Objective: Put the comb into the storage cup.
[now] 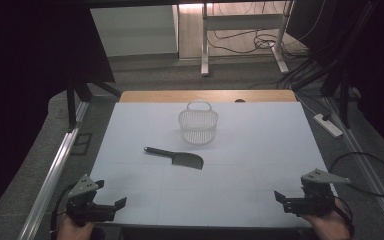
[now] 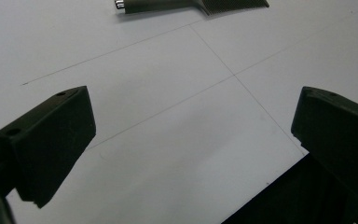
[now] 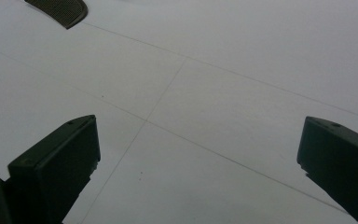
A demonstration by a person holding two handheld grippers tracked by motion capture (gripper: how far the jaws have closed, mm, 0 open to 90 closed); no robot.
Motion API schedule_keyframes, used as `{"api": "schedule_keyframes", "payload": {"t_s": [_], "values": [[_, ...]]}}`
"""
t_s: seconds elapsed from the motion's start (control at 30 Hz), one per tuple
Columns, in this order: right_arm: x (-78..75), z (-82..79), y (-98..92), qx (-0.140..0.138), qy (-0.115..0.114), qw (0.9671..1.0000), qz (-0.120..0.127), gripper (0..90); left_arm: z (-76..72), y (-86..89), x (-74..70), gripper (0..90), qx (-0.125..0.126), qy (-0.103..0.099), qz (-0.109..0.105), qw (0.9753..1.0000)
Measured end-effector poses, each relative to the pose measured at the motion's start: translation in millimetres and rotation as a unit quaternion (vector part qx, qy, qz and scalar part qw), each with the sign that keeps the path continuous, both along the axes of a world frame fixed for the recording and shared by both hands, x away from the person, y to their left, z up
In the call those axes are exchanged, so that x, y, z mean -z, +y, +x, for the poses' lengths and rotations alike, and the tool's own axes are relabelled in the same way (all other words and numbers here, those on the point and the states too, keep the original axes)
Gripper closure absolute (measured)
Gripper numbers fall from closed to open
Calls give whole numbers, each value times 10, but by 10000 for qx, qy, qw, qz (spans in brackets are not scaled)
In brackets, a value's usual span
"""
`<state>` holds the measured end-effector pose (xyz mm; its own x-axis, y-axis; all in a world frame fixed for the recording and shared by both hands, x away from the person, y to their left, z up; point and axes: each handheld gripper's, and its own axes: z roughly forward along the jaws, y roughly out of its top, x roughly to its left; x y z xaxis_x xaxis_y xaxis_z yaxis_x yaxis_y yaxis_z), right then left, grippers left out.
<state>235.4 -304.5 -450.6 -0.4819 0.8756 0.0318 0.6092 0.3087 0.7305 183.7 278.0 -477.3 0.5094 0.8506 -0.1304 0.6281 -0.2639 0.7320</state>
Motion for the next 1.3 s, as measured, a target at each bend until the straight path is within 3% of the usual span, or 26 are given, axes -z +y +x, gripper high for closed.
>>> {"api": "schedule_keyframes", "payload": {"t_s": [0.37,0.77,0.93,1.3], "values": [[2,-2,-12,7,22,10000,60,0,-2,20,-1,1,2,8,-85,10000],[6,-3,27,-94,-8,9999,-58,0,9,31,-1,0,-43,87,-131,9999],[9,0,37,-125,11,9999,-91,0,35,2,-2,0,66,208,-63,9997],[9,-1,45,-169,18,9998,-133,0,103,-72,-17,0,242,191,-27,9995]]}}
